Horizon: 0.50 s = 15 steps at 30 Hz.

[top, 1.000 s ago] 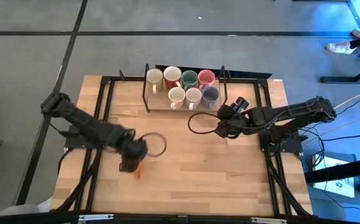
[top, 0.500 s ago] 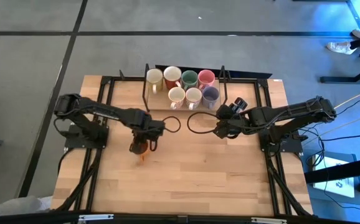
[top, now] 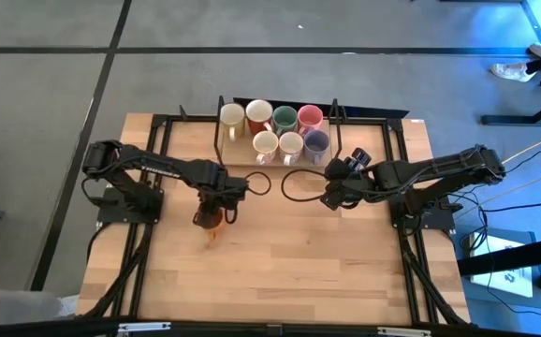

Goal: Place coffee mugs
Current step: Put the orange mug on the shelf

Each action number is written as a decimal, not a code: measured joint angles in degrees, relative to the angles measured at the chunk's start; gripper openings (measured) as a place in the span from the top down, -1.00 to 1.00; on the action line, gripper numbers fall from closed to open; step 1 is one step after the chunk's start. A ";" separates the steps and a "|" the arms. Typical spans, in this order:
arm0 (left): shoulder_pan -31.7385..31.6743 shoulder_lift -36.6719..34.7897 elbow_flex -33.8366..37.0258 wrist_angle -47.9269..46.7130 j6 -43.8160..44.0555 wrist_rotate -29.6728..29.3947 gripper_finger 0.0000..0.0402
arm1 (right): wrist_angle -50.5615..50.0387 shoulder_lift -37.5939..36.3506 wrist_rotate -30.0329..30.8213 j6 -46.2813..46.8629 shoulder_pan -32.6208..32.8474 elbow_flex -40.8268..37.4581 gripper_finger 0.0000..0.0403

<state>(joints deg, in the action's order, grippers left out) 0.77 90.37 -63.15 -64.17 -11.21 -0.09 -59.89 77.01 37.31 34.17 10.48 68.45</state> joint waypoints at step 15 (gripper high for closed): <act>8.80 -15.72 -6.09 -8.91 57.86 -8.37 0.35 | -0.07 0.00 -0.35 -0.02 0.00 0.00 -0.06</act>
<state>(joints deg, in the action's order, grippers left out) 9.57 74.65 -69.24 -73.08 46.65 -8.46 -59.96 77.01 36.95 34.16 10.48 68.45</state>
